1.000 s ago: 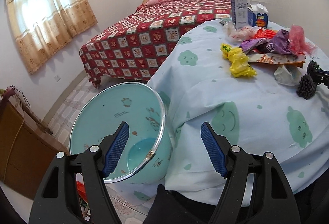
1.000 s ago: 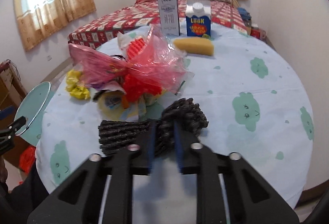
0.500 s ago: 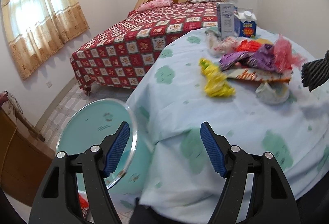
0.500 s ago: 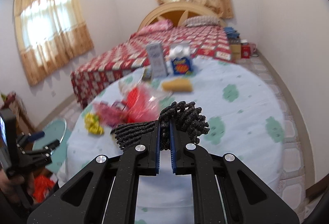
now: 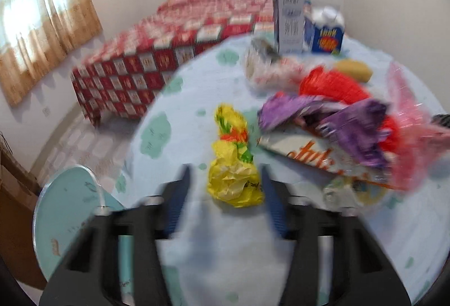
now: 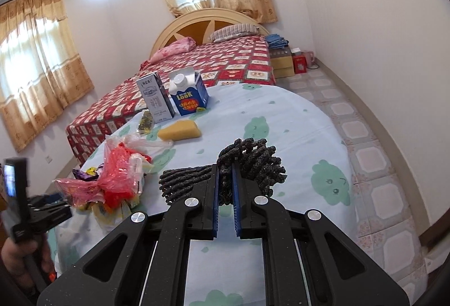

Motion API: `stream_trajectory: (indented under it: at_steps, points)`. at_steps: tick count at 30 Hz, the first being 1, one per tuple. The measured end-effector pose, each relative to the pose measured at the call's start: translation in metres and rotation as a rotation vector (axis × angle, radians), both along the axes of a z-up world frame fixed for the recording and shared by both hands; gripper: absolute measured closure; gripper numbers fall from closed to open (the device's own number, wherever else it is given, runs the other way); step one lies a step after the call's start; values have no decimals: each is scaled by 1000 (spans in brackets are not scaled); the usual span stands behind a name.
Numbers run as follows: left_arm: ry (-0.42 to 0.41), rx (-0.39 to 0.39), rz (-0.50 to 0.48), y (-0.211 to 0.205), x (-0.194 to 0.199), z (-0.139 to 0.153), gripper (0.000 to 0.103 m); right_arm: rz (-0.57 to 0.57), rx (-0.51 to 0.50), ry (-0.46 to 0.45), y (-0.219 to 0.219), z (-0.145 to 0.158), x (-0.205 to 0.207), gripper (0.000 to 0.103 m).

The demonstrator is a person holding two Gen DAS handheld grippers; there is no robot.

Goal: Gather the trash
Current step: 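Grasp the yellow wrapper with the left tool while the right tool grasps the black scrubber, then move both items over the teal bucket and open both tools to drop them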

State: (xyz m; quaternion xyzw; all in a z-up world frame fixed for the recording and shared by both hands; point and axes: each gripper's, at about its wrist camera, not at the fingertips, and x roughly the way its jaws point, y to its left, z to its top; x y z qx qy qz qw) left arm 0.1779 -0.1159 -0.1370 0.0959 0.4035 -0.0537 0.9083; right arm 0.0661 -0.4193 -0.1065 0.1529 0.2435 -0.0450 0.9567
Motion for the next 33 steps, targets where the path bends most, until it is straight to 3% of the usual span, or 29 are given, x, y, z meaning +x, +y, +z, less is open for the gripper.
stream_trajectory:
  at_steps: [6, 12, 18, 33]
  points:
    - [-35, -2, -7, 23, -14, 18, 79, 56, 21, -81, 18, 24, 6, 94]
    - [-101, 6, 29, 67, -43, 46, 79, 153, -5, -140, 70, 54, 23, 94]
    - [-138, 5, 57, 109, -67, 62, 79, 199, -67, -150, 115, 62, 36, 94]
    - [-170, 18, 127, 166, -96, 69, 79, 306, -121, -151, 184, 73, 57, 94]
